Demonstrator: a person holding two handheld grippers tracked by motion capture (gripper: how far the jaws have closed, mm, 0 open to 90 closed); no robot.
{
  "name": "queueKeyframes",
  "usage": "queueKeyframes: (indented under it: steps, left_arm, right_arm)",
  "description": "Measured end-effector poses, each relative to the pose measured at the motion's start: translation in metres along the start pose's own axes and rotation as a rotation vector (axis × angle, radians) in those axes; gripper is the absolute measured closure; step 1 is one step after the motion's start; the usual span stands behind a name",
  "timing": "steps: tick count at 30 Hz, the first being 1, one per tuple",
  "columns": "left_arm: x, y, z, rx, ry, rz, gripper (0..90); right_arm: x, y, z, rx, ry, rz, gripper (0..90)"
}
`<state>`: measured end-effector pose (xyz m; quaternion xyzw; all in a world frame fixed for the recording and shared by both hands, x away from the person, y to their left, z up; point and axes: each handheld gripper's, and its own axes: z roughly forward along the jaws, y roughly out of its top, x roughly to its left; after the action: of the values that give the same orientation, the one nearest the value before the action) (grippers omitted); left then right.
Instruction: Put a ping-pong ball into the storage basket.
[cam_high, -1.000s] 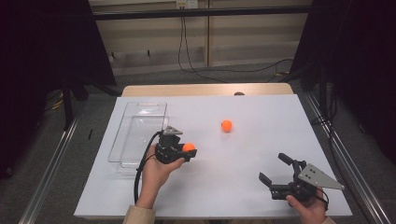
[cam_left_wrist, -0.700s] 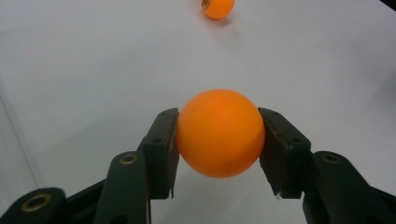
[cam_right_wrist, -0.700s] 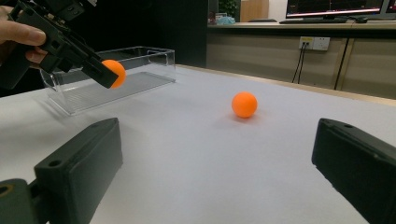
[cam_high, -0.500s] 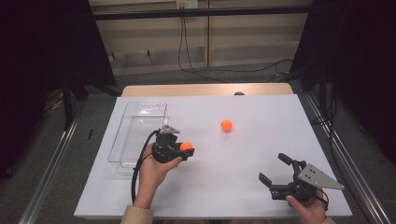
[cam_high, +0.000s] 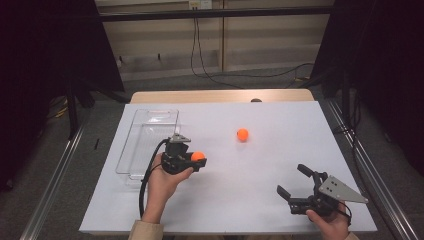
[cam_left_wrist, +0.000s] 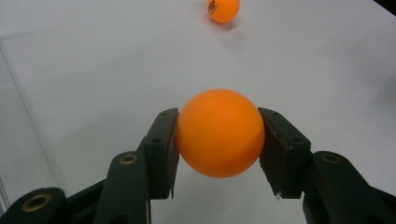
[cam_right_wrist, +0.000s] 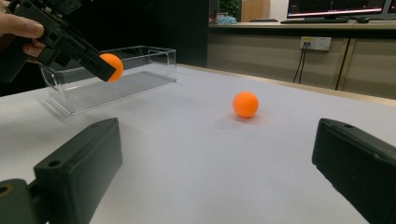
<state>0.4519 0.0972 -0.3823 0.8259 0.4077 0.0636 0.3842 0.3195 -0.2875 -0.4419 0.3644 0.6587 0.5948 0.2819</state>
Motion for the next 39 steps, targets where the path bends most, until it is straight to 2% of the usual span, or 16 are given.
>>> queueKeyframes:
  steps: [5,7,8,9,11,12,13,14,16,18,24,26,28,34,35,39]
  left_arm:
    - [0.000,0.000,0.000,-0.014,-0.003,-0.017,51.1]
    - [0.001,0.000,-0.003,-0.003,0.004,-0.001,51.1]
    - [0.000,0.001,-0.004,-0.004,-0.009,-0.004,51.1]
    - [-0.001,0.001,-0.004,-0.021,-0.001,-0.016,51.1]
    - [0.000,0.001,-0.006,-0.017,0.006,-0.002,51.1]
    - [0.000,0.001,-0.007,-0.025,-0.001,-0.017,51.1]
    - [0.001,0.002,-0.008,-0.009,-0.005,-0.005,51.2]
    - [0.001,0.001,-0.008,-0.025,-0.001,-0.018,51.2]
    - [0.002,0.001,-0.008,-0.022,0.000,-0.019,51.1]
    - [0.003,0.001,-0.010,-0.011,0.009,-0.004,51.1]
    - [0.004,0.001,-0.012,-0.030,0.006,-0.034,51.1]
    - [0.006,0.002,-0.014,-0.014,0.008,-0.020,51.1]
    - [0.006,0.002,-0.015,-0.031,0.008,-0.040,51.1]
    - [0.010,0.002,-0.019,-0.017,0.013,-0.023,51.1]
    - [0.009,0.001,-0.019,-0.027,0.005,-0.041,51.1]
    - [0.010,0.002,-0.020,-0.023,0.016,-0.041,51.1]
  right_arm:
    - [0.000,0.000,0.000,0.003,0.000,-0.005,1.1]
    - [0.000,0.000,0.000,0.001,-0.002,-0.005,1.1]
    - [0.000,0.000,0.000,0.001,-0.003,-0.003,1.1]
    - [0.000,0.000,0.000,0.002,-0.001,-0.002,1.1]
    - [0.000,0.000,0.000,0.001,-0.002,-0.002,1.1]
    - [0.000,0.000,0.000,0.002,0.000,-0.005,1.1]
    - [0.000,0.000,0.000,0.002,0.001,-0.007,1.1]
    - [0.000,0.000,0.000,0.001,0.001,-0.005,1.1]
    - [0.000,0.000,0.000,0.001,0.001,-0.006,1.1]
    - [0.000,0.000,0.000,0.002,0.002,-0.007,1.1]
    - [0.001,0.001,0.000,0.001,0.003,-0.003,1.1]
    - [0.001,0.001,0.000,-0.001,0.002,-0.006,1.1]
    - [0.001,0.001,0.000,0.000,0.002,-0.007,1.1]
    - [0.001,0.001,0.000,0.001,0.005,-0.009,1.1]
    - [0.001,0.001,0.000,0.001,0.005,-0.009,1.1]
    - [0.001,0.001,0.000,-0.002,0.004,-0.005,1.1]
